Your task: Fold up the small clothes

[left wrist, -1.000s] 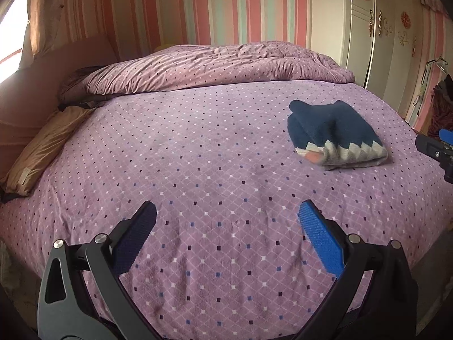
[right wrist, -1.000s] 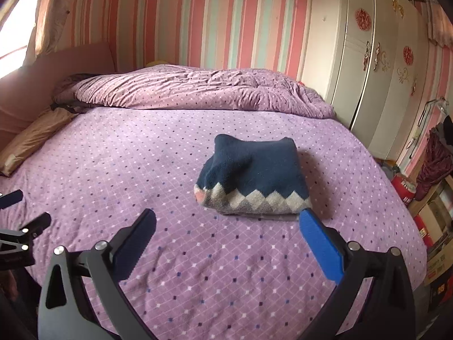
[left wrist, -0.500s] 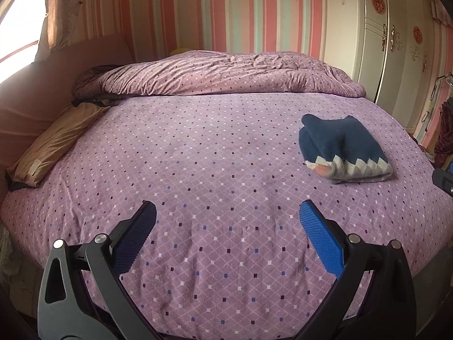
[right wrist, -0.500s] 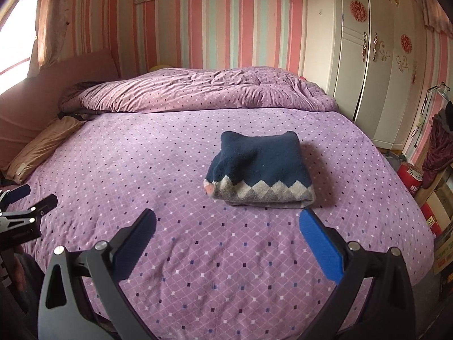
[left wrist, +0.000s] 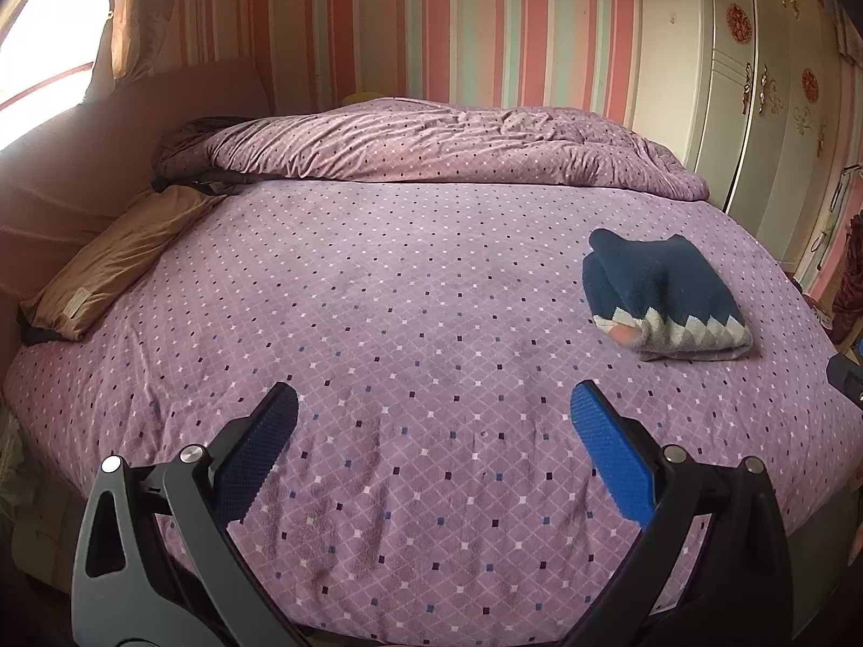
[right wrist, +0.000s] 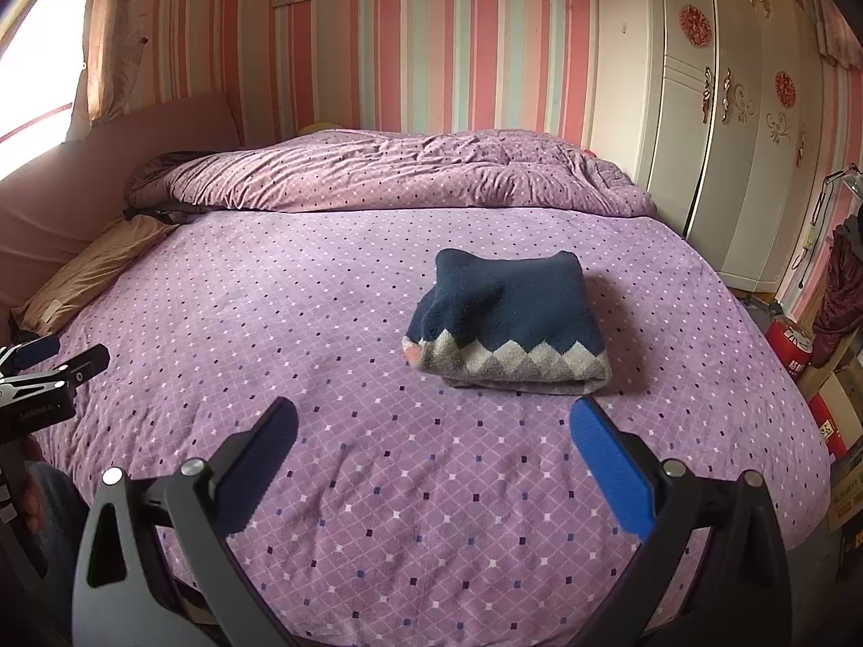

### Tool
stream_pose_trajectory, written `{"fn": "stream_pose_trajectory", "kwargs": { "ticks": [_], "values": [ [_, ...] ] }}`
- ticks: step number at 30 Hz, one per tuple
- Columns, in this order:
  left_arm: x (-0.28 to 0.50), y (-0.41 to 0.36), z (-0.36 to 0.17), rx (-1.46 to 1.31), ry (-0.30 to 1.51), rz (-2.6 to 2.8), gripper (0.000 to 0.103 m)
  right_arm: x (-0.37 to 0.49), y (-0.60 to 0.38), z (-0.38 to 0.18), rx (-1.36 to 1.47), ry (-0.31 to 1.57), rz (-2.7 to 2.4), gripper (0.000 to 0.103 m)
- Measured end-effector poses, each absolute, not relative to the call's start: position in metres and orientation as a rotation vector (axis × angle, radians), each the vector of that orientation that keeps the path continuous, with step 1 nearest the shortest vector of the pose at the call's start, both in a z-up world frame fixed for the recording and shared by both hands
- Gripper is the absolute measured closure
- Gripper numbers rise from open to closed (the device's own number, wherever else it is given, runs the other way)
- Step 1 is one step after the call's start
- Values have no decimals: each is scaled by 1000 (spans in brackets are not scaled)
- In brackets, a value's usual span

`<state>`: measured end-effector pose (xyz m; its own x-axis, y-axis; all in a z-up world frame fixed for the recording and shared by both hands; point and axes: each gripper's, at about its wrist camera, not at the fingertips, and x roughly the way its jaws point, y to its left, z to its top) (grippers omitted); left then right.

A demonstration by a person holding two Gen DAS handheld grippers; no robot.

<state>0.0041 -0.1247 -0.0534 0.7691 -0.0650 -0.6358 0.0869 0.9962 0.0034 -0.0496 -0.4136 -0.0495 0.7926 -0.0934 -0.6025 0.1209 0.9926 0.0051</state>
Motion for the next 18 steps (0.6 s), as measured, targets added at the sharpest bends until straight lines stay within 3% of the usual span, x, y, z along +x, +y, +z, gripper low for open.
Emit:
{"fn": "stream_pose_trajectory", "kwargs": {
  "ticks": [18],
  "values": [
    [4, -118, -46, 27, 671, -68, 3, -45, -416, -52, 64, 650, -86, 2]
  ]
}}
